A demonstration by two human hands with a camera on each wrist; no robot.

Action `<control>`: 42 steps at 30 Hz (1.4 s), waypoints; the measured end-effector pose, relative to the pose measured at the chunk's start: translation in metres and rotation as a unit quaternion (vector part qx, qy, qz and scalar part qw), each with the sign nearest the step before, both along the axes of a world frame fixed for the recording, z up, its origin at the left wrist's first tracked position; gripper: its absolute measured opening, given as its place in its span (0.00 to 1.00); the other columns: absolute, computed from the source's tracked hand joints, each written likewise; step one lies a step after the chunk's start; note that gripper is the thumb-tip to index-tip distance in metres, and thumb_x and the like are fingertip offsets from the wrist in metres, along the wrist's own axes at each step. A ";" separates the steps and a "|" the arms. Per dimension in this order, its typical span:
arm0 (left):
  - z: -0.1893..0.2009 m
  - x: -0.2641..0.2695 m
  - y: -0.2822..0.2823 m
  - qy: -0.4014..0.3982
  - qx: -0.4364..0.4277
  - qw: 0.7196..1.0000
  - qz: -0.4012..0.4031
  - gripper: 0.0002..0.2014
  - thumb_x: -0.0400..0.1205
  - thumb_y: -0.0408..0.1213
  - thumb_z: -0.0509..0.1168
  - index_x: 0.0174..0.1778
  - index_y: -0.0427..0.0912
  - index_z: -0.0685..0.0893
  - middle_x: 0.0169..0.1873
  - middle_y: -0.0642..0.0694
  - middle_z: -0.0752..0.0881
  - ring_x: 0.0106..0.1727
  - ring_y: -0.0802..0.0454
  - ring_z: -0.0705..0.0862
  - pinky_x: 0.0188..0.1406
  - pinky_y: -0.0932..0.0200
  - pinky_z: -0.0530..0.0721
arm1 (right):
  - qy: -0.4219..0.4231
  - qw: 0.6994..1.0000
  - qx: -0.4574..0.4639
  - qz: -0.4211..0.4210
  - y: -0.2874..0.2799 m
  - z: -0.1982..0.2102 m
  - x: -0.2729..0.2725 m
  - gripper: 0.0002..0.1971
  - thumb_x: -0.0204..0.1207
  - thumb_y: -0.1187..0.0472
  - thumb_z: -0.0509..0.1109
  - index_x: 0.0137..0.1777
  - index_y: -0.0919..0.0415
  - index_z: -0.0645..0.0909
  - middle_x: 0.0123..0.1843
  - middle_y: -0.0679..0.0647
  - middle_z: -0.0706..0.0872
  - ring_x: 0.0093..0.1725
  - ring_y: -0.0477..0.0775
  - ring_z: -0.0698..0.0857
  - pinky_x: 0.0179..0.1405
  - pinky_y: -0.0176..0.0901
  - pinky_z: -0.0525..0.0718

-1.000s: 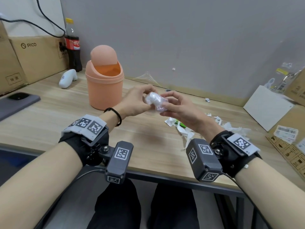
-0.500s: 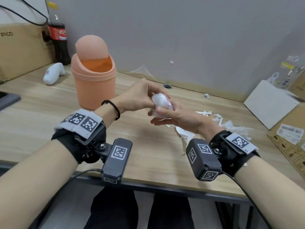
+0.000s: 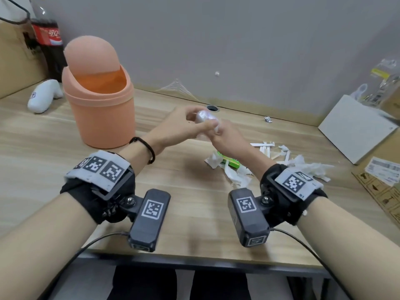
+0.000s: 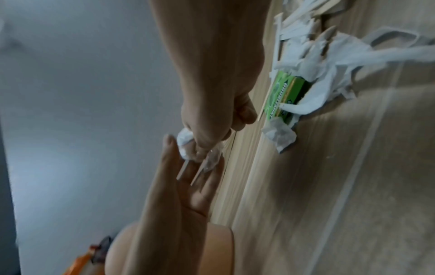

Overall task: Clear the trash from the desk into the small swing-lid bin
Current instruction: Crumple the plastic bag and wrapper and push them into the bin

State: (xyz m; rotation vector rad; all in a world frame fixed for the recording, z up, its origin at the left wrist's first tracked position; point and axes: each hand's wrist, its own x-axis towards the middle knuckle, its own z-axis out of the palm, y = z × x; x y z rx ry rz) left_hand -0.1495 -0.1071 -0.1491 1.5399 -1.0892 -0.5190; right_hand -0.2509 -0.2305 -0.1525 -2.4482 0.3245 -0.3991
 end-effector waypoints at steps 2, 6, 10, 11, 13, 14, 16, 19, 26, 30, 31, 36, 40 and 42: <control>-0.005 0.002 -0.007 0.028 -0.013 0.999 0.035 0.11 0.81 0.40 0.71 0.58 0.44 0.86 0.49 0.45 0.91 0.42 0.62 0.87 0.43 0.64 0.86 | 0.017 0.998 -0.060 -0.011 -0.002 -0.001 0.004 0.11 0.86 0.56 0.57 0.45 0.49 0.78 0.35 0.37 0.82 0.39 0.42 0.81 0.36 0.33 0.75; -0.012 0.005 -0.010 0.014 -0.025 0.997 0.072 0.10 0.78 0.36 0.74 0.54 0.49 0.86 0.49 0.45 0.91 0.41 0.54 0.89 0.42 0.58 0.87 | 0.014 1.000 -0.012 0.015 -0.005 -0.001 0.004 0.10 0.85 0.55 0.61 0.48 0.55 0.81 0.44 0.48 0.88 0.42 0.47 0.85 0.38 0.42 0.79; -0.008 0.007 -0.004 0.000 -0.035 0.995 0.092 0.10 0.77 0.33 0.73 0.48 0.54 0.86 0.47 0.48 0.90 0.44 0.54 0.88 0.45 0.56 0.89 | 0.040 0.978 0.198 0.060 -0.009 0.002 -0.007 0.06 0.85 0.54 0.63 0.48 0.53 0.78 0.38 0.46 0.79 0.33 0.44 0.78 0.36 0.38 0.77; -0.007 0.007 -0.003 0.014 -0.042 0.995 0.091 0.10 0.78 0.30 0.73 0.48 0.52 0.86 0.48 0.46 0.89 0.44 0.53 0.87 0.43 0.56 0.89 | 0.047 0.961 0.266 0.056 -0.011 0.003 -0.010 0.09 0.86 0.51 0.61 0.51 0.55 0.79 0.41 0.51 0.78 0.35 0.47 0.79 0.39 0.42 0.79; -0.005 0.006 -0.002 0.026 -0.055 0.993 0.097 0.08 0.77 0.29 0.73 0.48 0.44 0.85 0.49 0.41 0.88 0.43 0.51 0.87 0.43 0.53 0.91 | 0.054 0.933 0.354 0.040 -0.016 0.004 -0.014 0.20 0.86 0.45 0.57 0.61 0.60 0.80 0.51 0.58 0.82 0.44 0.54 0.84 0.48 0.50 0.84; -0.004 0.004 -0.003 0.019 -0.059 0.993 0.099 0.07 0.76 0.30 0.74 0.48 0.41 0.85 0.49 0.39 0.88 0.42 0.50 0.87 0.43 0.50 0.91 | 0.054 0.924 0.377 0.043 -0.017 0.005 -0.016 0.23 0.86 0.44 0.56 0.67 0.61 0.79 0.58 0.61 0.84 0.50 0.57 0.86 0.55 0.53 0.85; -0.004 0.001 -0.005 0.004 -0.059 0.993 0.098 0.09 0.74 0.31 0.76 0.47 0.38 0.84 0.47 0.38 0.88 0.41 0.49 0.87 0.43 0.46 0.91 | 0.049 0.908 0.411 0.060 -0.019 0.007 -0.020 0.24 0.87 0.46 0.56 0.73 0.61 0.76 0.67 0.64 0.84 0.62 0.63 0.86 0.65 0.55 0.84; -0.004 -0.001 -0.008 -0.002 -0.070 0.992 0.101 0.09 0.72 0.31 0.78 0.41 0.42 0.84 0.46 0.34 0.88 0.40 0.47 0.87 0.42 0.44 0.91 | 0.011 0.898 0.436 0.058 -0.018 0.007 -0.023 0.19 0.87 0.52 0.58 0.69 0.63 0.79 0.60 0.63 0.88 0.56 0.61 0.89 0.60 0.51 0.87; -0.005 0.002 -0.023 -0.122 -0.053 0.975 0.180 0.14 0.69 0.34 0.77 0.31 0.53 0.79 0.33 0.57 0.85 0.32 0.62 0.83 0.36 0.61 0.84 | -0.110 0.917 0.379 -0.057 -0.012 -0.001 -0.006 0.15 0.84 0.58 0.67 0.61 0.70 0.82 0.46 0.66 0.90 0.38 0.56 0.92 0.40 0.45 0.91; -0.008 0.001 -0.028 -0.205 -0.017 0.950 0.237 0.07 0.71 0.37 0.73 0.34 0.49 0.79 0.35 0.55 0.86 0.36 0.55 0.83 0.38 0.58 0.78 | -0.138 0.921 0.339 -0.135 0.003 -0.011 0.012 0.15 0.84 0.59 0.61 0.49 0.67 0.87 0.37 0.60 0.88 0.40 0.61 0.91 0.47 0.52 0.92; -0.008 0.001 -0.029 -0.218 -0.019 0.944 0.249 0.06 0.71 0.36 0.72 0.35 0.48 0.79 0.35 0.53 0.87 0.37 0.51 0.84 0.39 0.56 0.79 | -0.133 0.927 0.324 -0.134 0.007 -0.009 0.015 0.16 0.81 0.59 0.60 0.43 0.59 0.90 0.33 0.55 0.86 0.38 0.59 0.89 0.51 0.54 0.91; -0.003 0.014 -0.026 -0.169 -0.047 0.954 0.244 0.06 0.70 0.37 0.74 0.37 0.44 0.84 0.34 0.55 0.86 0.38 0.57 0.83 0.39 0.55 0.84 | -0.083 0.919 0.379 -0.069 0.014 0.011 0.008 0.16 0.67 0.65 0.62 0.33 0.49 0.91 0.43 0.59 0.85 0.47 0.54 0.84 0.58 0.48 0.83; -0.001 0.022 -0.007 0.058 -0.074 0.990 0.107 0.09 0.77 0.31 0.75 0.51 0.40 0.86 0.43 0.47 0.89 0.40 0.62 0.87 0.37 0.62 0.86 | -0.074 0.887 0.455 0.033 -0.010 0.013 -0.015 0.13 0.83 0.70 0.60 0.56 0.63 0.86 0.52 0.62 0.90 0.55 0.59 0.90 0.57 0.47 0.89; 0.002 0.025 0.001 0.118 -0.066 0.990 0.034 0.14 0.79 0.32 0.72 0.61 0.38 0.85 0.50 0.44 0.90 0.47 0.55 0.89 0.47 0.58 0.89 | -0.085 0.875 0.473 0.066 -0.015 0.012 -0.024 0.11 0.81 0.65 0.66 0.59 0.63 0.86 0.54 0.61 0.90 0.55 0.58 0.91 0.53 0.45 0.90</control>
